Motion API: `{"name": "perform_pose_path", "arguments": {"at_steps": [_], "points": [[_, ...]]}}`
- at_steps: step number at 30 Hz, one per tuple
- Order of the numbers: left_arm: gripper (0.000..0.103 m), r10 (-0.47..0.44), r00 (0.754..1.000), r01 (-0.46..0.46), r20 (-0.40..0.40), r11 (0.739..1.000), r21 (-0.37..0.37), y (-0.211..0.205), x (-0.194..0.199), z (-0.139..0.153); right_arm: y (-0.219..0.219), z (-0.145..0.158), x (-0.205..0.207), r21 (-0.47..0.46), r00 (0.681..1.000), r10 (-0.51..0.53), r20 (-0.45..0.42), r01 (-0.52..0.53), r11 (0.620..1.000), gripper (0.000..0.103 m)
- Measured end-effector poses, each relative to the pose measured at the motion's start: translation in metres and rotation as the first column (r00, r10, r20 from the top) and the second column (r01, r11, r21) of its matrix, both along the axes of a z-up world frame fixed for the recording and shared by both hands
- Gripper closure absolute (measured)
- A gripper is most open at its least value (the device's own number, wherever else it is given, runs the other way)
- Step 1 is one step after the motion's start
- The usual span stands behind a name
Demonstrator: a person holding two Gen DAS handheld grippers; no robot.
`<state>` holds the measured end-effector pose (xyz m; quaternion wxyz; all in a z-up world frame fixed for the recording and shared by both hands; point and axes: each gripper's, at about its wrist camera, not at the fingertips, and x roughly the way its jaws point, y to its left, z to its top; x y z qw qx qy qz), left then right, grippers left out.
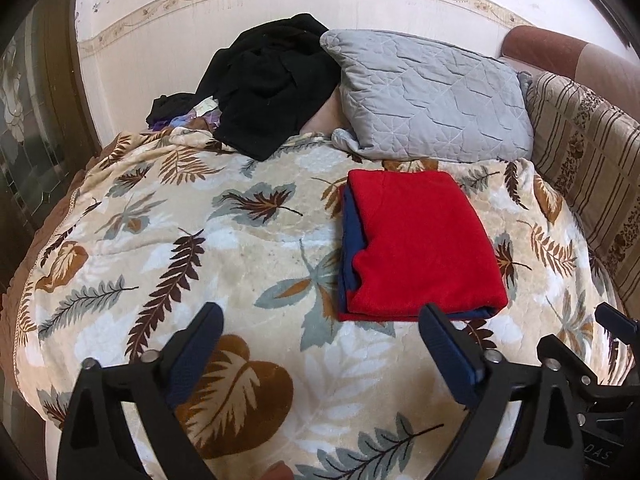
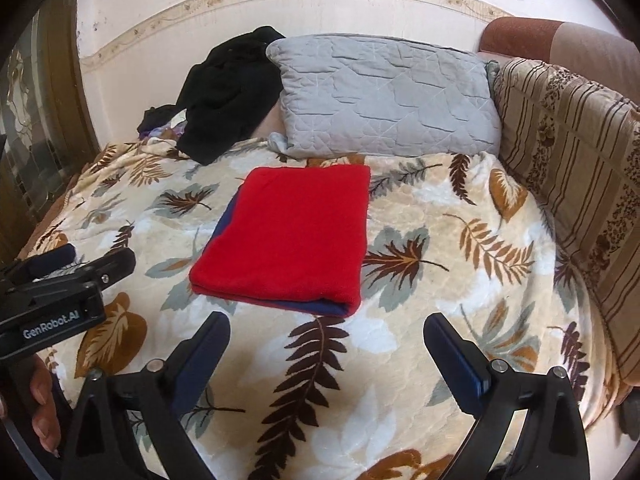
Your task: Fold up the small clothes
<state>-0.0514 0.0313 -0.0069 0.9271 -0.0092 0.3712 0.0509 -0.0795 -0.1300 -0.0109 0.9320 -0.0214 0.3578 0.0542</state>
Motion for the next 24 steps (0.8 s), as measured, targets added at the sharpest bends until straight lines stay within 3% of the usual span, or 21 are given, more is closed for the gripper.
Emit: {"name": "perform_pose_path", "arguments": {"at_steps": [24], "points": [[0.004, 0.044, 0.999, -0.044, -0.001, 0.998, 0.035, -0.003, 0.003, 0.005, 0.001, 0.005, -0.003, -0.005, 1.0, 0.008, 0.015, -0.008, 1.0, 0.004]]}}
